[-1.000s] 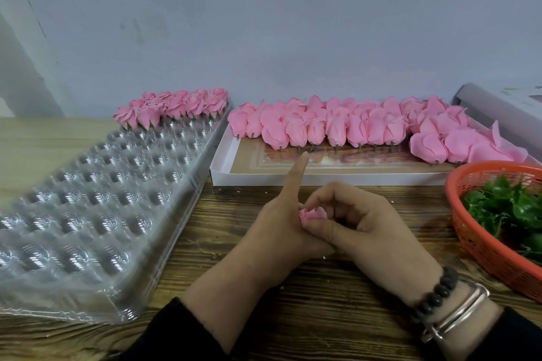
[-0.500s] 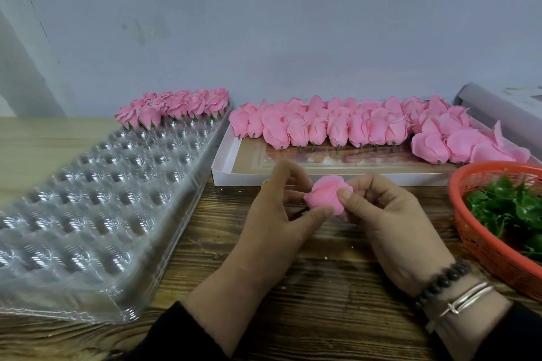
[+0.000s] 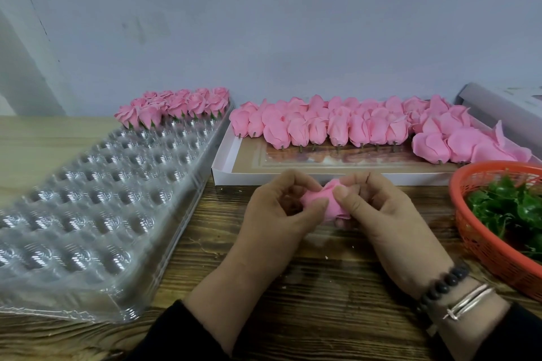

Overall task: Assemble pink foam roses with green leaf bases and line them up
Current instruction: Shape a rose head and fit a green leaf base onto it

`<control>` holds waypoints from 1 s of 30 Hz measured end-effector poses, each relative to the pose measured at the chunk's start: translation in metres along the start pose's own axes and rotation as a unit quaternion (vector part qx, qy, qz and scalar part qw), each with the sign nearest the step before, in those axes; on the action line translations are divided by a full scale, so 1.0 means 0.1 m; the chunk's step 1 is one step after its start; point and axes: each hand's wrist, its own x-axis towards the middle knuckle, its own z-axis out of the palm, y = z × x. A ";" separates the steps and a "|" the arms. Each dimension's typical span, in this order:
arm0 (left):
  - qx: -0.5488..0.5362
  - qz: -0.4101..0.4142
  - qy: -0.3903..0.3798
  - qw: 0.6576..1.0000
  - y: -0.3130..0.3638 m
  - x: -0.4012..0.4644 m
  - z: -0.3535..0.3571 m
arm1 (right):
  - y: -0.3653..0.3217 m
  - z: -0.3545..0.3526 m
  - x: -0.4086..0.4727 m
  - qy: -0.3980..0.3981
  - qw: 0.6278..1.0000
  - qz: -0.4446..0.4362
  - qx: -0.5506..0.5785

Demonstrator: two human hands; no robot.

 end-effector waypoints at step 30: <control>0.076 0.000 0.132 0.988 0.10 0.03 0.01 | -0.05 -0.05 0.00 0.013 1.000 -0.011 0.001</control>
